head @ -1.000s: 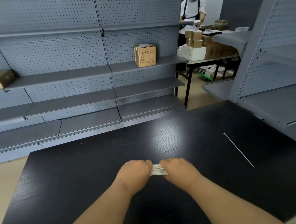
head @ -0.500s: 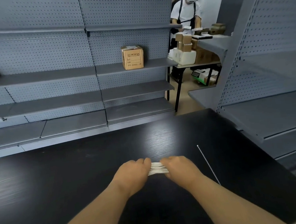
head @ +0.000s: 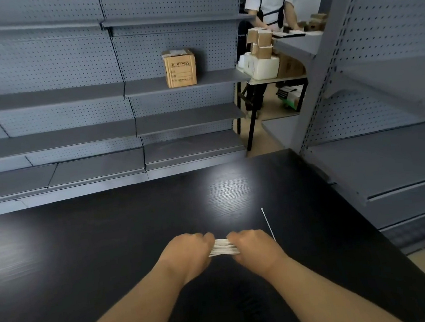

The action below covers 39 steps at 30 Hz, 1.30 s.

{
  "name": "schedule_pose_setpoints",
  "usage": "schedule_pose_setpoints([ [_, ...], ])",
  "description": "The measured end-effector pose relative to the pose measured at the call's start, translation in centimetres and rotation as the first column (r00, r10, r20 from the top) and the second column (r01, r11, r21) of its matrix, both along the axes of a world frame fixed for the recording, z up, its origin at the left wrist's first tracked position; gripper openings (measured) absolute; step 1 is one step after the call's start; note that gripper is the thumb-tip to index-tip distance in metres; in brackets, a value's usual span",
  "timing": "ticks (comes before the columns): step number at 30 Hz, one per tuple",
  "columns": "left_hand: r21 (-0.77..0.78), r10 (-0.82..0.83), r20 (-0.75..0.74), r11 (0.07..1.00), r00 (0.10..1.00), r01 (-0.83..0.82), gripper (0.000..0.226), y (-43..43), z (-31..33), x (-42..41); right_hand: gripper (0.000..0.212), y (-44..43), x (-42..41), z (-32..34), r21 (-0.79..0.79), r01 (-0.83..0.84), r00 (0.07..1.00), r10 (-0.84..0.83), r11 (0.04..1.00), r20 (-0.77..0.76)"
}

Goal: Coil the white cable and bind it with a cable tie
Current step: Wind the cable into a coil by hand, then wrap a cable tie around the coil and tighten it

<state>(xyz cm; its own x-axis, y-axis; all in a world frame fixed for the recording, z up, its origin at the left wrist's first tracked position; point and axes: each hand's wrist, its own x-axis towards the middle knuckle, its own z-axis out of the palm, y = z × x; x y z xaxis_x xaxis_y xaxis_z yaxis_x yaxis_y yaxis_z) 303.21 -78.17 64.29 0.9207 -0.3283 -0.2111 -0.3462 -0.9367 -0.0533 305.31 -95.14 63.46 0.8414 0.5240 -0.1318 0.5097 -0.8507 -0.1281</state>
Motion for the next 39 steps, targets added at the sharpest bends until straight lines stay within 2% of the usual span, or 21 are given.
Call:
schedule_pose_setpoints([
  [6,-0.013,-0.046,0.084,0.999,0.995,0.047,0.031,-0.7,-0.6,0.8,0.023,-0.5,0.5,-0.7,0.067,0.023,0.999,-0.024,0.998,0.021],
  [16,0.013,0.001,0.025,1.000,1.000,-0.002,0.019,-1.6,-2.6,2.1,0.025,-0.5,0.8,-2.3,0.114,0.127,0.992,-0.128,0.985,0.009],
  [18,0.013,0.025,0.011,1.000,1.000,-0.025,0.019,-1.5,-3.0,2.2,0.039,-0.5,1.1,-2.3,0.096,0.128,0.991,-0.125,0.987,-0.037],
  [21,0.012,0.052,-0.010,0.999,0.999,-0.052,0.020,-1.2,-3.4,2.5,0.077,-1.0,1.9,-2.0,0.053,0.105,0.974,-0.091,0.993,-0.209],
  [23,0.012,0.076,-0.015,0.997,0.997,-0.076,0.020,-0.9,-3.6,2.6,0.087,-1.7,2.3,-1.8,0.145,0.136,0.943,-0.084,0.980,-0.322],
  [24,0.011,0.091,-0.014,0.996,0.996,-0.091,0.020,-0.7,-3.6,2.6,0.084,-2.2,2.5,-1.9,0.236,0.186,0.931,-0.094,0.954,-0.353],
  [26,0.004,0.119,-0.014,0.993,0.993,-0.119,0.020,0.0,-3.7,2.7,0.063,-3.0,2.9,-2.2,0.416,0.312,0.921,-0.164,0.854,-0.354],
  [28,-0.001,0.136,-0.013,0.991,0.991,-0.136,0.020,0.6,-3.8,2.6,0.042,-3.8,3.3,-2.6,0.494,0.447,0.888,-0.306,0.746,-0.343],
  [30,-0.002,0.149,-0.011,0.989,0.989,-0.149,0.020,1.1,-3.8,2.6,0.035,-4.6,3.6,-3.4,0.445,0.545,0.838,-0.437,0.710,-0.328],
  [34,-0.011,0.167,-0.005,0.986,0.986,-0.167,0.022,1.3,-4.0,2.6,0.027,-6.0,3.8,-5.4,0.236,0.698,0.714,-0.637,0.676,-0.290],
  [39,-0.040,0.202,0.008,0.979,0.979,-0.201,0.021,1.4,-4.1,2.7,0.022,-6.8,3.8,-6.9,0.010,0.797,0.581,-0.761,0.604,-0.290],
])
